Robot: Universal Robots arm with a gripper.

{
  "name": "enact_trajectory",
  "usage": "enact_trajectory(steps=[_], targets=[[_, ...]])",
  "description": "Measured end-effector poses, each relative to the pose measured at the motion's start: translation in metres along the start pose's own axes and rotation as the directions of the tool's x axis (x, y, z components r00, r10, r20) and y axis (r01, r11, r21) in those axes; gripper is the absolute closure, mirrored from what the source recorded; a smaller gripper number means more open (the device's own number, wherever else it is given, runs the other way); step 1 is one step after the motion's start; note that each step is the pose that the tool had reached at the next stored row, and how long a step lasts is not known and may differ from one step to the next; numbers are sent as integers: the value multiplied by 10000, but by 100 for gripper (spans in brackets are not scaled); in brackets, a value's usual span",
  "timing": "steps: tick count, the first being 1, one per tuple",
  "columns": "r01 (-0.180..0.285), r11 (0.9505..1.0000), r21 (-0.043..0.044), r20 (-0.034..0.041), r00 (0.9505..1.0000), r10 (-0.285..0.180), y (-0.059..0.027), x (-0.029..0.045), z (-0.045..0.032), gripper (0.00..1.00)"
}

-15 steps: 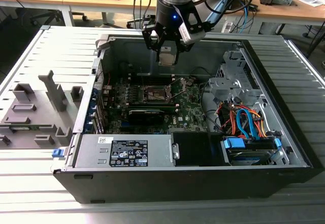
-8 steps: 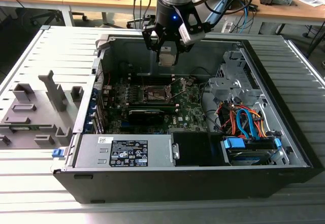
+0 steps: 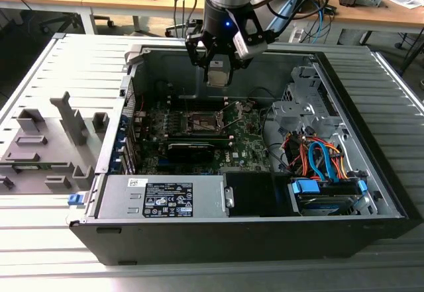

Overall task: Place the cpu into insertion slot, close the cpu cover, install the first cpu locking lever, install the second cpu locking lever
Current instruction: 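Place the cpu into insertion slot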

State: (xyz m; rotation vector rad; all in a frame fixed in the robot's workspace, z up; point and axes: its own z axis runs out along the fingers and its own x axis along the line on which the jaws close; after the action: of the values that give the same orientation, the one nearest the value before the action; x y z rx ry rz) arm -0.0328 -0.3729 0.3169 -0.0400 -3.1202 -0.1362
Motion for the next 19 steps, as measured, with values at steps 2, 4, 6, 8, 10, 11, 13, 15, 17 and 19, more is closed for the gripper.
enact_trajectory(steps=[2, 4, 6, 8, 10, 11, 13, 15, 17, 19], targets=[[0, 10000, 0, 0, 10000, 0, -1, 0, 8, 46], [0, 10000, 0, 0, 10000, 0, -1, 0, 11, 46], [0, 10000, 0, 0, 10000, 0, -1, 0, 15, 46], [0, 10000, 0, 0, 10000, 0, -2, 0, 18, 46], [-1, 10000, 0, 0, 10000, 1, -2, 0, 21, 46], [0, 10000, 0, 0, 10000, 0, -2, -1, 22, 46], [0, 10000, 0, 0, 10000, 0, -2, -1, 27, 46], [0, 10000, -1, 0, 10000, 0, -3, -1, 30, 46], [0, 10000, 0, 0, 10000, 0, -3, -1, 33, 46], [-1, 10000, 1, 0, 10000, 1, -3, -1, 35, 46]])
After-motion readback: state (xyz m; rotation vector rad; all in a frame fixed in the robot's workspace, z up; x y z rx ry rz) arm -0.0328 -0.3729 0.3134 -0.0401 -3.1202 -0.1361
